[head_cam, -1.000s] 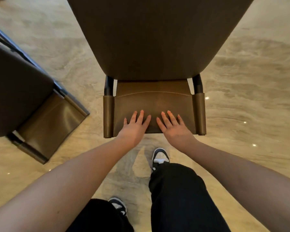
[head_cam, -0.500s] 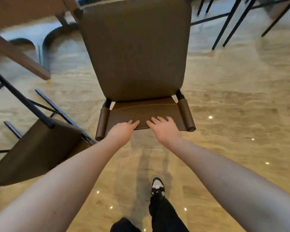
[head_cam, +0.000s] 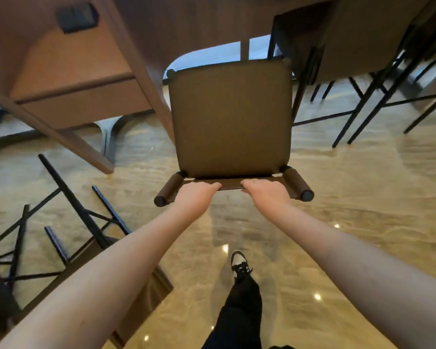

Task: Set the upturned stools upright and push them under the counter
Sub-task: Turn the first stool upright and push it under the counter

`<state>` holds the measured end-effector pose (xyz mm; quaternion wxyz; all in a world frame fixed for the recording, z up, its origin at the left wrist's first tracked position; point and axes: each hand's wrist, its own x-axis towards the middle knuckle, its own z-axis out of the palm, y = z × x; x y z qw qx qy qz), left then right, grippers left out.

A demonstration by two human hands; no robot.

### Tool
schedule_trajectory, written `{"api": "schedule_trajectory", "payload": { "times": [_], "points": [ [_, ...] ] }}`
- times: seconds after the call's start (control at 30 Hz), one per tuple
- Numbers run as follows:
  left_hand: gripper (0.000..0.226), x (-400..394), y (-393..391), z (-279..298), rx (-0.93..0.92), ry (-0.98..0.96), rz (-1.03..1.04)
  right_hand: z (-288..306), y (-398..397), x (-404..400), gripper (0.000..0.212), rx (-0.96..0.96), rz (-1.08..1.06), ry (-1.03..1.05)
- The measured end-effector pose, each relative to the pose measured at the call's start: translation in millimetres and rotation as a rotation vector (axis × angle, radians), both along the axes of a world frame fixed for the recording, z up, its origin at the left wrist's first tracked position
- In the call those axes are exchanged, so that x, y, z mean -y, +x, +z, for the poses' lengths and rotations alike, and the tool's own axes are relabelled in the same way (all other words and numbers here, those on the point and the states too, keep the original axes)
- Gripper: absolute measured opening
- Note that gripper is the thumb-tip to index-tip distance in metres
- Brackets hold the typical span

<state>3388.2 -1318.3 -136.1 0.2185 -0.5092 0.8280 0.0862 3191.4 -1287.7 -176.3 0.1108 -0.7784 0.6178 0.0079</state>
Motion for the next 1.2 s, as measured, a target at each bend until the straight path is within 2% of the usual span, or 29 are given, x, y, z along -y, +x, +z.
{"api": "schedule_trajectory", "payload": {
  "times": [0.13,0.33,0.57,0.7,0.77,0.87,0.97,1.2],
  "points": [
    [0.062,56,-2,19,-0.02,-0.077,-0.034,21,-17,56,0.037,-0.004,0.024,-0.076],
    [0.064,132,-13,52,0.011,-0.073,-0.065,56,-33,128,0.038,-0.046,0.081,-0.098],
    [0.072,203,-25,60,-0.059,-0.044,0.037,80,-60,202,0.042,-0.047,0.141,-0.101],
    [0.046,240,-32,63,-0.11,-0.103,0.125,83,-74,242,0.034,-0.077,0.204,-0.129],
    [0.04,257,-36,66,-0.141,-0.12,0.177,88,-77,265,0.032,-0.078,0.23,-0.129],
    [0.042,282,-42,72,-0.133,-0.133,0.214,94,-83,298,0.028,-0.091,0.276,-0.1],
    [0.042,307,-46,78,-0.147,-0.115,0.214,100,-88,327,0.032,-0.085,0.303,-0.098],
    [0.054,355,-48,86,-0.121,-0.117,0.099,105,-92,371,0.038,-0.128,0.307,-0.157]
  ]
}}
